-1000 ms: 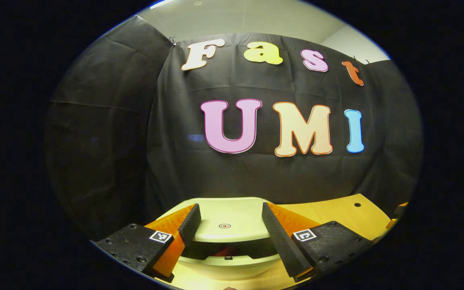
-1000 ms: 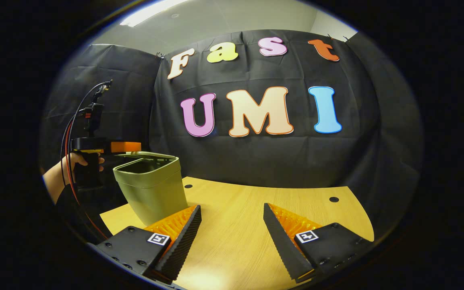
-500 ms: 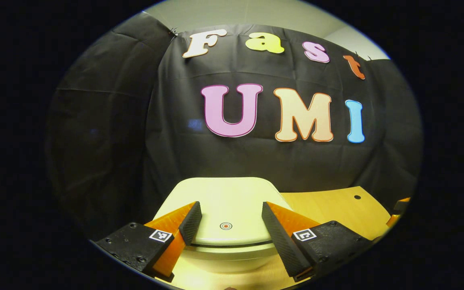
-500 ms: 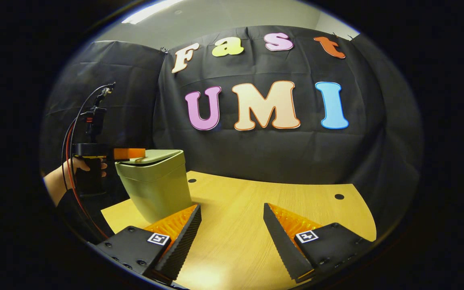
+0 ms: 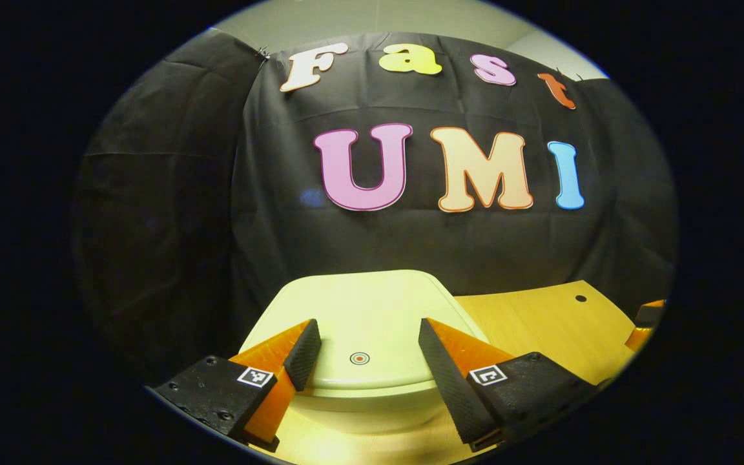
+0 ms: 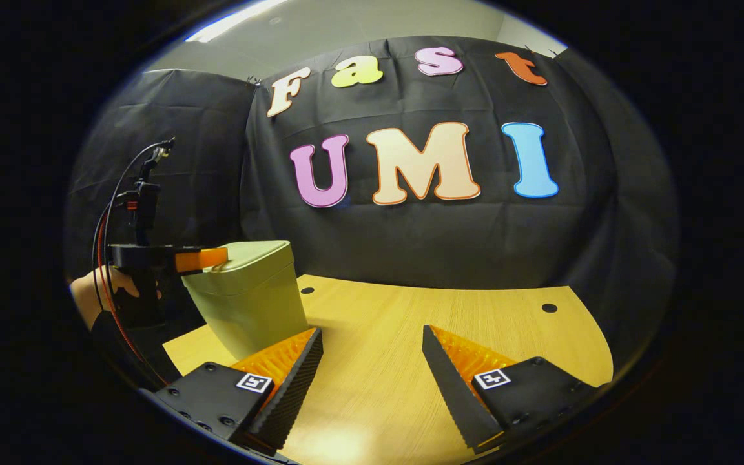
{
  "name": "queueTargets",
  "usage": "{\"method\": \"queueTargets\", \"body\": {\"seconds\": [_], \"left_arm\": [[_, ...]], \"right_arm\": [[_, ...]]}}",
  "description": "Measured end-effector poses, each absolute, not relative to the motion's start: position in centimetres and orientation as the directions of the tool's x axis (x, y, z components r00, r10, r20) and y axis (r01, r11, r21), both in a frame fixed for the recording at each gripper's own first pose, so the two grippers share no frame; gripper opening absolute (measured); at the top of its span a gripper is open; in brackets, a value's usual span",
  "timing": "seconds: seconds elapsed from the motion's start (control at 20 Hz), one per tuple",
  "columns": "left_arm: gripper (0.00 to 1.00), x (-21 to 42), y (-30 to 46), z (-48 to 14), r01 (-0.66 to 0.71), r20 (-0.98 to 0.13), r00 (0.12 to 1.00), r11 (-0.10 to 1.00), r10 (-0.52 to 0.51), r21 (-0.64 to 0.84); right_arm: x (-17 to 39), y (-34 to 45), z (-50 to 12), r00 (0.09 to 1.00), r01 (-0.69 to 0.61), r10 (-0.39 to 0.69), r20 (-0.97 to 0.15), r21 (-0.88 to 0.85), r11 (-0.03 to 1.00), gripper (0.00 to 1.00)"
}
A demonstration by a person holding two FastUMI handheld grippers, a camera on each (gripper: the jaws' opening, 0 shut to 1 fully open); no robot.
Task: Press the lid of the desktop garbage bin to open it, pick up the crumpled paper on the desktop and throw it into the bin, then pick up the pop can on the desktop and drop it into the bin, and finally close the garbage bin lid.
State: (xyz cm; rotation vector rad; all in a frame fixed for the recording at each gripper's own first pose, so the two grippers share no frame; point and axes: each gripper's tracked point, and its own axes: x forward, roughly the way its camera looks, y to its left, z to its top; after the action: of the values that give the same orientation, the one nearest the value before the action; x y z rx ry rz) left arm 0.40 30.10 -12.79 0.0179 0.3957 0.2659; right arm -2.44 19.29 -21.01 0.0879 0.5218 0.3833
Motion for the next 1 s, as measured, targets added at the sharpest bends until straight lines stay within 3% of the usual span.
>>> {"method": "queueTargets", "body": {"seconds": [0.15, 0.3, 0.35, 0.6, 0.8, 1.0], "left_arm": [[0.93, 0.2, 30.1, -11.9, -0.246, -0.380, 0.894, 0.969, 0.238, 0.027], [0.96, 0.1, 28.5, -10.5, -0.235, -0.277, 0.930, 0.971, 0.240, 0.052], [0.92, 0.1, 27.2, -9.9, -0.222, -0.247, 0.942, 0.974, 0.226, 0.043], [0.93, 1.2, 18.4, -6.6, -0.123, -0.091, 0.988, 0.992, 0.126, 0.036], [0.93, 1.2, 11.6, -5.4, -0.031, -0.058, 0.998, 0.999, 0.029, -0.026], [0.92, 0.7, 7.4, -3.7, -0.007, 0.009, 1.000, 1.000, 0.007, -0.030]], "right_arm": [[-1.9, 18.7, -19.6, 0.817, -0.319, 0.371, -0.441, 0.190, 0.929, 0.96], [-0.6, 16.2, -16.0, 0.870, -0.291, 0.334, -0.362, 0.169, 0.942, 0.95], [-0.3, 15.2, -14.9, 0.886, -0.282, 0.320, -0.336, 0.158, 0.946, 0.97], [0.8, 9.8, -10.4, 0.943, -0.198, 0.229, -0.243, 0.144, 0.970, 0.97], [0.9, 6.1, -8.4, 0.967, -0.148, 0.171, -0.191, 0.126, 0.981, 0.97], [0.3, 3.3, -7.6, 0.975, -0.123, 0.140, -0.171, 0.104, 0.987, 0.99]]}}
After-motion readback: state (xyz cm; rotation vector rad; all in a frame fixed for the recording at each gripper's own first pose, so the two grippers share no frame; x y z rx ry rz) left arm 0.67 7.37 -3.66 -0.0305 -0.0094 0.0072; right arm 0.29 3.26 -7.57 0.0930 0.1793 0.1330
